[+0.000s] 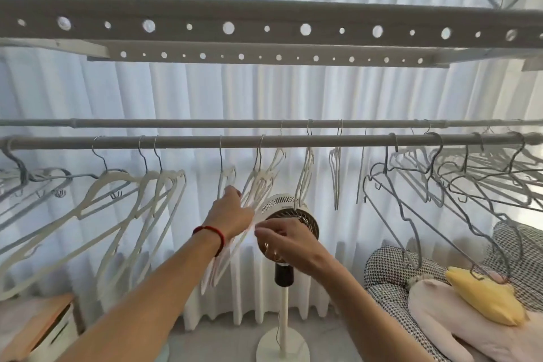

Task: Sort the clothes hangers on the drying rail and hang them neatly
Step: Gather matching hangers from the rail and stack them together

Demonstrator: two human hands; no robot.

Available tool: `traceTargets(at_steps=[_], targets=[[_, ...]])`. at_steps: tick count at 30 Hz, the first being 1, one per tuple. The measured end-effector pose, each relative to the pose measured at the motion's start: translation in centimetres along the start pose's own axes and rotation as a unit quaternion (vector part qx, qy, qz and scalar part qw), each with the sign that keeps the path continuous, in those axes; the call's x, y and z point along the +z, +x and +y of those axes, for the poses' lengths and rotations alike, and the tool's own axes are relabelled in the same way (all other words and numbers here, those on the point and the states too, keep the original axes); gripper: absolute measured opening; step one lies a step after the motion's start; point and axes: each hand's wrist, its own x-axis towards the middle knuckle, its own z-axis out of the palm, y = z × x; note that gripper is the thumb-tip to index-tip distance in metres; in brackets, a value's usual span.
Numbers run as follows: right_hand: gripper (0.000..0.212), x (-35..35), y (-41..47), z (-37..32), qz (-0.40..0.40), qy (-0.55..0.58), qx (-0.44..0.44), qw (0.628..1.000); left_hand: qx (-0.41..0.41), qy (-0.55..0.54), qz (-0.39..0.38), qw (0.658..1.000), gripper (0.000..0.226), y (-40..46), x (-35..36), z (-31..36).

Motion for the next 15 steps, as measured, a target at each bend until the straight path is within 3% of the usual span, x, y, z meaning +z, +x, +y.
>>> traceTargets(at_steps=[3, 6, 8, 10, 12, 15], targets=[[0.026, -1.1, 1.1, 2.0, 0.143, 0.014, 0.075, 0.987, 0.02, 0.07, -0.015, 0.997, 0.056, 0.1, -0.6, -0.2], [0.027, -2.9, 3.3, 3.7, 0.213, 0.027, 0.139, 0.967, 0.041, 0.167, 0.02, 0.985, 0.069, -0.7, -0.6, 1.2], [0.038, -4.1, 5.5, 5.0, 0.226, 0.051, 0.165, 0.959, 0.107, 0.242, 0.12, 0.957, 0.058, -1.6, -0.1, 2.6], [0.051, -5.2, 7.9, 6.0, 0.215, 0.094, 0.199, 0.951, 0.225, 0.276, 0.184, 0.916, 0.049, -1.9, 1.1, 4.3], [0.065, -6.0, 10.2, 7.0, 0.185, 0.157, 0.237, 0.941, 0.313, 0.26, 0.159, 0.9, 0.047, -1.4, 2.8, 6.1], [0.087, -6.6, 12.9, 8.3, 0.144, 0.258, 0.274, 0.915, 0.284, 0.229, 0.097, 0.926, 0.046, 1.1, 5.0, 8.3]])
